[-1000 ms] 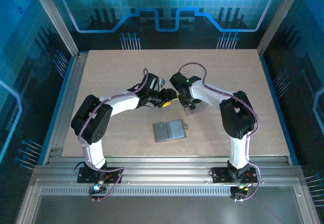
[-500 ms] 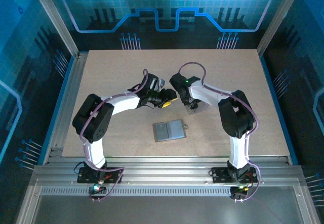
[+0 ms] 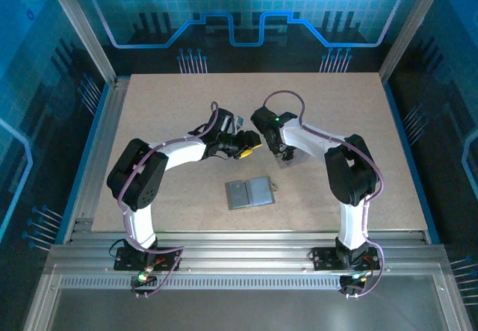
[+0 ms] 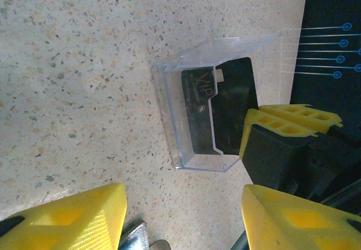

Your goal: Put the credit cards into the card holder

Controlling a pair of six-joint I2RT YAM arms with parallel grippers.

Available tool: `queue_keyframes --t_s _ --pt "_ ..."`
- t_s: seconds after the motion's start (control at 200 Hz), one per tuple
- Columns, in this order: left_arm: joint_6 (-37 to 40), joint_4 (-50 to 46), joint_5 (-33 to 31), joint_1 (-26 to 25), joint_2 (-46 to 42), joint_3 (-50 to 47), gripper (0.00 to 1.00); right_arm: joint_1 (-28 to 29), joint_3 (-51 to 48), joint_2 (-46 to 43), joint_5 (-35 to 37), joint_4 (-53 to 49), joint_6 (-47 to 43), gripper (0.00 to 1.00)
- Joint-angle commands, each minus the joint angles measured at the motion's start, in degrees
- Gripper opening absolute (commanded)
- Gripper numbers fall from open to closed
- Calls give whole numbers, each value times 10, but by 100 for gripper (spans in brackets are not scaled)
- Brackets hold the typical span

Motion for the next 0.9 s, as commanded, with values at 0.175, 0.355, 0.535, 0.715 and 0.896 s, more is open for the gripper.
queue_keyframes --t_s 0.175,0.355,0.535,0.715,0.896 --pt "-2 3 14 6 -11 -9 58 -1 18 -26 -3 -30 -4 11" --pt "0 2 15 7 -14 -14 58 -1 25 -40 -26 -40 -10 7" --pt "18 -18 21 9 -37 -18 58 -5 30 -64 -75 -43 -14 1" --pt "55 -63 5 8 -103 -56 61 3 16 -137 -108 -28 -3 0" --pt "108 -170 -72 -9 -201 -118 64 7 -70 -250 -228 51 18 0"
